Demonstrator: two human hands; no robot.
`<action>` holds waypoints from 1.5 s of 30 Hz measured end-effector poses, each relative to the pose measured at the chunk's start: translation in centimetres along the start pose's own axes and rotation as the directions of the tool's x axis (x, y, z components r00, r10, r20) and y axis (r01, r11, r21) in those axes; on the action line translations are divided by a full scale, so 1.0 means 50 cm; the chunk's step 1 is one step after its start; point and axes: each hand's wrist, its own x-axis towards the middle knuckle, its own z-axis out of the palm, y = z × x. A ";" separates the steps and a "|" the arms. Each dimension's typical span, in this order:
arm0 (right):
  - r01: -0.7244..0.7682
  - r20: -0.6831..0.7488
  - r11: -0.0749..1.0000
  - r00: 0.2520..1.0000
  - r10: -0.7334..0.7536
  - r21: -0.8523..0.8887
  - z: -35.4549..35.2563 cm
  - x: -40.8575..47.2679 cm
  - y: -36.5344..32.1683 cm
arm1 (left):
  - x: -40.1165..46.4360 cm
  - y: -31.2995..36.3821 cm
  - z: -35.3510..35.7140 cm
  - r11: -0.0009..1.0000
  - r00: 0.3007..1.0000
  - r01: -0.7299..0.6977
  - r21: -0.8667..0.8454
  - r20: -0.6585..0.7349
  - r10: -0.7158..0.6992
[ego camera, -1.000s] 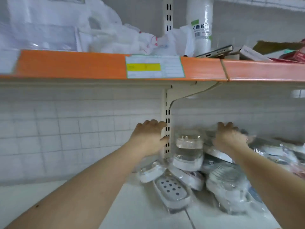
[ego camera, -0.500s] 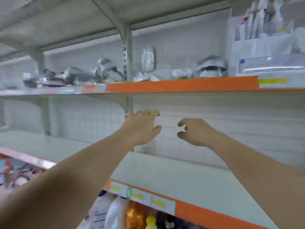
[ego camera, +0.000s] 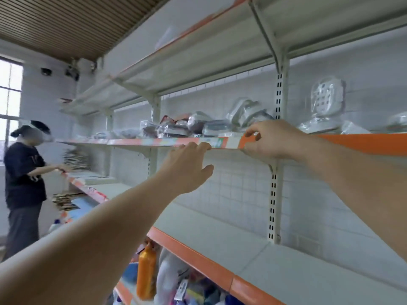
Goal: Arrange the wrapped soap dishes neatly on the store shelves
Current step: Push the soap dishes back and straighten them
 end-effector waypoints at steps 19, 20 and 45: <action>0.159 -0.071 0.981 0.983 -0.167 -0.110 0.337 0.658 -0.317 | 0.364 -0.695 0.212 0.985 0.982 0.164 0.057 -0.103 -0.157; 0.151 -0.083 0.978 0.983 -0.164 -0.143 0.357 0.691 -0.334 | 0.390 -0.733 0.230 0.986 0.982 0.159 0.050 -0.108 -0.153; 0.136 0.338 0.651 0.921 0.195 -0.747 0.667 1.276 -0.395 | 0.865 -1.067 0.514 0.984 0.995 0.008 -0.177 0.100 0.010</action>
